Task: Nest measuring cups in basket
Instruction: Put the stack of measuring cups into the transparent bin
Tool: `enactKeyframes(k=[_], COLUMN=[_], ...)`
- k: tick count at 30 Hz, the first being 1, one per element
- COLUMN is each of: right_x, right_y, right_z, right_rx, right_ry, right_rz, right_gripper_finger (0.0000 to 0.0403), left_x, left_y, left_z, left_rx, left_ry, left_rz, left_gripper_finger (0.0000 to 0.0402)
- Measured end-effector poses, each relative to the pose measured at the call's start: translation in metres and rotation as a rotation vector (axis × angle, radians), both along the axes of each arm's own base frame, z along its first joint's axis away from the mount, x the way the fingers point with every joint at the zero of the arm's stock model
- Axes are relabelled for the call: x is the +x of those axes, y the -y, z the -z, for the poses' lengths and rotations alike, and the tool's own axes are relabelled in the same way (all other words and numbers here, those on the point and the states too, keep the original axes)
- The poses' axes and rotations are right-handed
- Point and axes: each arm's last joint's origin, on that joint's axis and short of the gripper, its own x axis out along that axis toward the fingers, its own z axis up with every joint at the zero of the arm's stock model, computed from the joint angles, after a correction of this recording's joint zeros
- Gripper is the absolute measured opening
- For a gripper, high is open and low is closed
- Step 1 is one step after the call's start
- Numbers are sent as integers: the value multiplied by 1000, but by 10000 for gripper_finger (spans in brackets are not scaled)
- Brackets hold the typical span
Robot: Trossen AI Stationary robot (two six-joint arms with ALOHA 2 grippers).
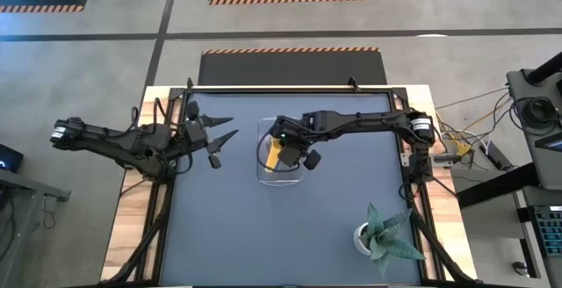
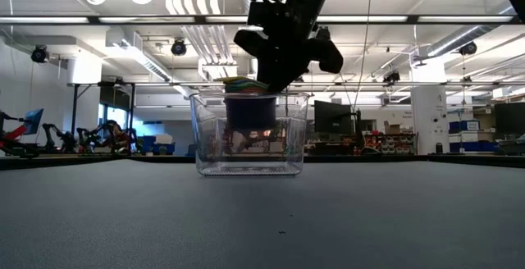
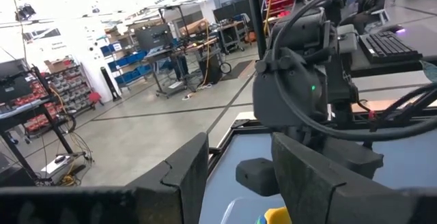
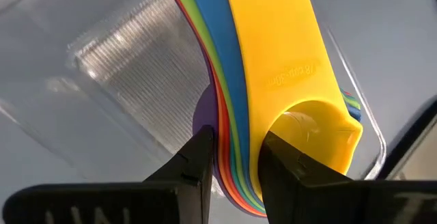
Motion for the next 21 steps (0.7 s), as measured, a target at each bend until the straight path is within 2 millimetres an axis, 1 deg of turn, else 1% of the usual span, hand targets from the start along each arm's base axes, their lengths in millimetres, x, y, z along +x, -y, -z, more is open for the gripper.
enactKeyframes(k=[2,7,10,21], right_x=[1,3,3,5], right_y=[3,10,14,16], right_z=[2,9,10,11], right_rx=[33,41,65,75], right_ry=[4,-13,-9,8], right_rz=[9,30,32,24], right_gripper_finger=[75,75,75,75], left_x=[0,0,0,0], left_y=[0,0,0,0], left_z=[0,0,0,0], left_rx=[0,0,0,1], left_ry=[-1,-1,-1,-1], left_rz=[0,0,0,0], left_gripper_finger=[144,144,144,144])
